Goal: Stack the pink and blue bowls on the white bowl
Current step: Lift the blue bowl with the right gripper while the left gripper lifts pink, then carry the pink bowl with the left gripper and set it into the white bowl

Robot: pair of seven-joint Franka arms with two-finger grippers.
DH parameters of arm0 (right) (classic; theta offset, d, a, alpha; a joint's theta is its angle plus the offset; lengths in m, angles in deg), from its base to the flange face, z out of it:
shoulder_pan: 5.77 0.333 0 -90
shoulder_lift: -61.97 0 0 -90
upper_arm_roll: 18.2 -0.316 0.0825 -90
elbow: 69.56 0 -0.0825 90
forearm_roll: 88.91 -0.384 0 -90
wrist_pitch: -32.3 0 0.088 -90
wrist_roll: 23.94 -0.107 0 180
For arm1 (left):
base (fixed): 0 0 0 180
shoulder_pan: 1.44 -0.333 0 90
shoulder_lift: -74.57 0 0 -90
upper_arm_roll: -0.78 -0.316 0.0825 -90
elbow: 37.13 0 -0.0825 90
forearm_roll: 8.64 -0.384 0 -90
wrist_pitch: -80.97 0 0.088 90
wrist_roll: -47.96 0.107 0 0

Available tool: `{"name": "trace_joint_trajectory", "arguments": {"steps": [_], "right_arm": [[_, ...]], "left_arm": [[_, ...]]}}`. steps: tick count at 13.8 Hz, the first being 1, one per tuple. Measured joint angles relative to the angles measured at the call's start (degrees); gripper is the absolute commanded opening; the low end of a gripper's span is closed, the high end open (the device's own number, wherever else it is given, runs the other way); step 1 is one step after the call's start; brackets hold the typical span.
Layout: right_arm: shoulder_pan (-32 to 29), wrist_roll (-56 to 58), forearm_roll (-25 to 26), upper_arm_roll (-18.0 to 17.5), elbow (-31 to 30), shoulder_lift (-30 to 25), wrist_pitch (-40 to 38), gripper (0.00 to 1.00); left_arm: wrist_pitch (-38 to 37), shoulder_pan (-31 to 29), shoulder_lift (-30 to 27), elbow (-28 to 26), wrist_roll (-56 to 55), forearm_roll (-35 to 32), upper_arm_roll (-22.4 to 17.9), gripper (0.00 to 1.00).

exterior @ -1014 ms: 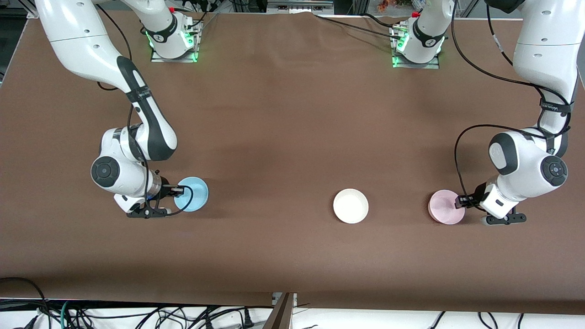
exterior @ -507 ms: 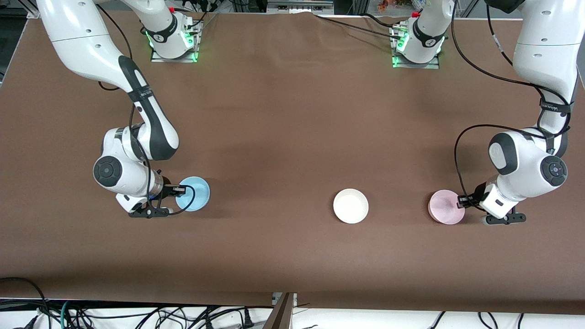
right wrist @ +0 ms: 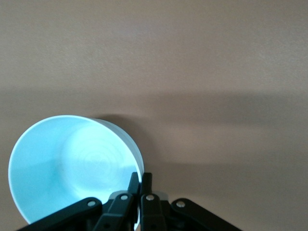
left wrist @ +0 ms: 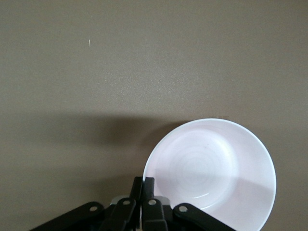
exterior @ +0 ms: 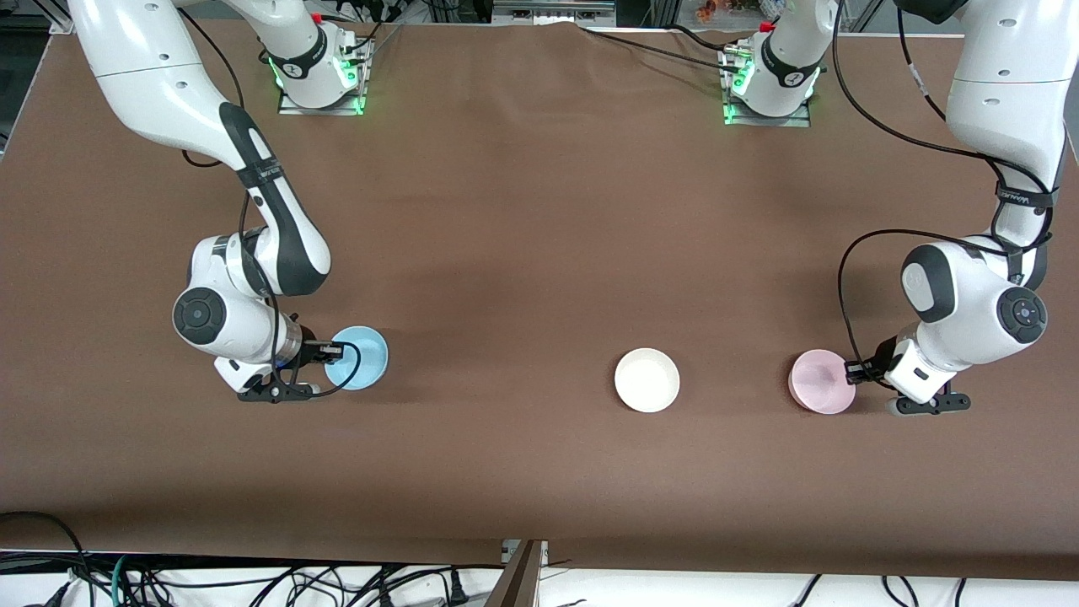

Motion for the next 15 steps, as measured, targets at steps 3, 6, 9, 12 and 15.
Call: {"name": "trace_joint_trajectory", "arguments": {"steps": [3, 6, 9, 12, 15], "right_arm": [[0.6, -0.2, -0.1, 0.0, 0.3, 0.0, 0.1, 0.0], [1.3, -0.2, -0.1, 0.0, 0.7, 0.0, 0.1, 0.0], [1.5, -0.2, -0.1, 0.0, 0.7, 0.0, 0.1, 0.0], [1.4, -0.2, -0.1, 0.0, 0.8, 0.0, 0.1, 0.0], [1.4, -0.2, -0.1, 0.0, 1.1, 0.0, 0.0, 0.0]], "left_arm": [[0.0, 0.0, 0.0, 0.1, 0.0, 0.0, 0.0, 0.0], [0.0, 0.2, -0.2, 0.6, -2.3, 0.0, 0.5, 0.0], [0.1, 1.8, -0.5, 1.7, -7.1, 0.0, 0.7, 0.0], [0.1, 3.9, -1.9, 2.5, -13.7, 0.0, 1.8, 0.0], [0.0, 4.5, -3.3, 2.6, -21.4, 0.0, 5.8, 0.0]]}}
